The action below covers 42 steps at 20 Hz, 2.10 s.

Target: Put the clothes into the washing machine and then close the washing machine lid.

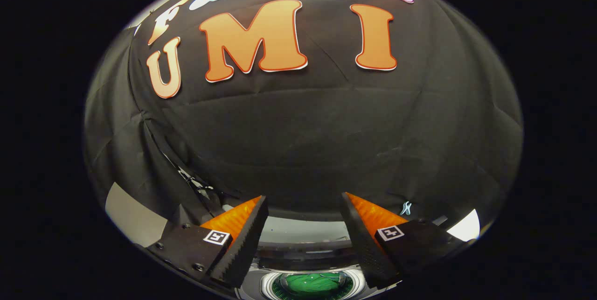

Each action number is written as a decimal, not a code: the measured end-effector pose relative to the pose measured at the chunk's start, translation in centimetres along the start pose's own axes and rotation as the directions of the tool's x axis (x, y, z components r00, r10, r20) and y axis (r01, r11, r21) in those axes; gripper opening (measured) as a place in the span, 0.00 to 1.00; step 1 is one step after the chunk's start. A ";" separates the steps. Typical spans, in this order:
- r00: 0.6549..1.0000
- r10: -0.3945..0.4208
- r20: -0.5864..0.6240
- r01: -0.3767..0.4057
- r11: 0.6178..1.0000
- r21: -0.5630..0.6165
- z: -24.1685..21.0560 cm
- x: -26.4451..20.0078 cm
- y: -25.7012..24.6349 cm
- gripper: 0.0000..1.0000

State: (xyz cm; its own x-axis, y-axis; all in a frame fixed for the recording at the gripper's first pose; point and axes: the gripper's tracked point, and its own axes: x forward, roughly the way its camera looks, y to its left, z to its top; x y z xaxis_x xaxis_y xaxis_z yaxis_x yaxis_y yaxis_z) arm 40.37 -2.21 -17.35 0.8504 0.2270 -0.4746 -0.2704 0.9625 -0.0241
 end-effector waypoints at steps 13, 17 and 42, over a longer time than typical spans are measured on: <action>0.998 -0.024 -0.065 0.022 0.999 -0.039 -4.0 0.5 -0.1 0.99; 0.999 -0.018 -0.051 0.015 0.999 -0.043 -5.0 -1.3 0.0 0.99; 0.978 -0.019 -0.208 0.010 0.999 -0.045 -18.2 -10.4 -0.6 1.00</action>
State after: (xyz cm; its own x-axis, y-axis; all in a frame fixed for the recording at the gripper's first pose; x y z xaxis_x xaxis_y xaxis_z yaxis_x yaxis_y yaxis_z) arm 23.45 -7.89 -28.40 0.7429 0.1729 -0.6467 -0.2822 0.9569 -0.0684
